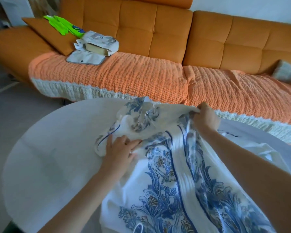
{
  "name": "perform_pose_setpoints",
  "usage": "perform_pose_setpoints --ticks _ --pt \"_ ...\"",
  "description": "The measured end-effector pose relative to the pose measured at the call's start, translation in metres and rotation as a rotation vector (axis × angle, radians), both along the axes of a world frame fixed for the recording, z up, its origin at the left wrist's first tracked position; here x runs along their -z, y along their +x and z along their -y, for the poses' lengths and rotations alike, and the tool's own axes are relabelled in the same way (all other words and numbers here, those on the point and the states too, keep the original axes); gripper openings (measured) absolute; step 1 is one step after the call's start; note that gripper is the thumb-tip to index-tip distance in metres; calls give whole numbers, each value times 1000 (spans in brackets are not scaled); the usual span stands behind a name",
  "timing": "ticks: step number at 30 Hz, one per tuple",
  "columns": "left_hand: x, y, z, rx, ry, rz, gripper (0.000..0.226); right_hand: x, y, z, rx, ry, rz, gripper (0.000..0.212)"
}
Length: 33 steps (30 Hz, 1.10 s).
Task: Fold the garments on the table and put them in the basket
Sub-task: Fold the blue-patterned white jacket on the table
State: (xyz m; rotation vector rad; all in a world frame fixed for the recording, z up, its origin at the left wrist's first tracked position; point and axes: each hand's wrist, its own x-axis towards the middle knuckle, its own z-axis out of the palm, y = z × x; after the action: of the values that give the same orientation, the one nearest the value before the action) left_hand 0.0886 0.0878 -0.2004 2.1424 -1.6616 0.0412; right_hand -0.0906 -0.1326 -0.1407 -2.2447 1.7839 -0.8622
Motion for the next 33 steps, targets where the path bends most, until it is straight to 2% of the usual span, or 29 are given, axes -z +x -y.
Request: perform_pose_setpoints --ticks 2,3,5,6,7,8,10,12,13,16,19,21,23,25,27,29,30,31,33 --pt "7 9 6 -19 -151 -45 23 -4 -12 9 76 -68 12 16" --pt "6 14 8 -54 -215 -130 15 -3 -18 12 101 -36 -22 23" --pt "-2 22 8 -159 -271 -343 17 3 -25 7 86 142 -147 46" --pt "-3 26 8 -204 -271 -364 26 7 -27 0 32 187 -192 60" --pt "-4 29 6 -206 -234 -283 36 11 -27 -7 -50 153 -204 68" --pt "-4 28 3 -167 -219 -190 41 13 -25 -19 -163 70 -191 66" --pt "-7 15 -8 -88 -264 -140 33 16 -18 -46 -448 -30 -132 50" --pt "-10 -3 -20 -63 -324 -194 24 23 -12 -73 -662 51 -148 42" --pt "-7 -8 -23 -78 -322 -212 24 28 -12 -81 -701 101 -207 42" --pt "10 -7 -26 -88 -207 -217 30 38 -25 -78 -611 302 -408 41" --pt "15 -6 -24 -104 -145 -290 38 34 -41 -54 -446 374 -580 46" --pt "8 -4 -26 -166 -238 -362 34 26 -46 -37 -316 480 -605 46" --pt "1 4 -29 -261 -297 -424 35 18 -48 -26 -227 551 -549 43" --pt "1 22 -29 -327 -268 -451 39 13 -45 -27 -288 497 -457 49" --pt "4 41 -26 -393 -178 -473 35 2 -36 -46 -402 341 -288 68" --pt "-4 52 -18 -458 -73 -565 30 -11 -25 -76 -520 255 -188 57" --pt "-11 56 -13 -494 -43 -659 36 -12 -19 -92 -589 276 -234 49" --pt "-18 59 -8 -528 -19 -767 43 -11 -14 -108 -660 321 -344 50" --pt "-27 65 1 -537 44 -852 46 1 -7 -132 -766 422 -628 77"
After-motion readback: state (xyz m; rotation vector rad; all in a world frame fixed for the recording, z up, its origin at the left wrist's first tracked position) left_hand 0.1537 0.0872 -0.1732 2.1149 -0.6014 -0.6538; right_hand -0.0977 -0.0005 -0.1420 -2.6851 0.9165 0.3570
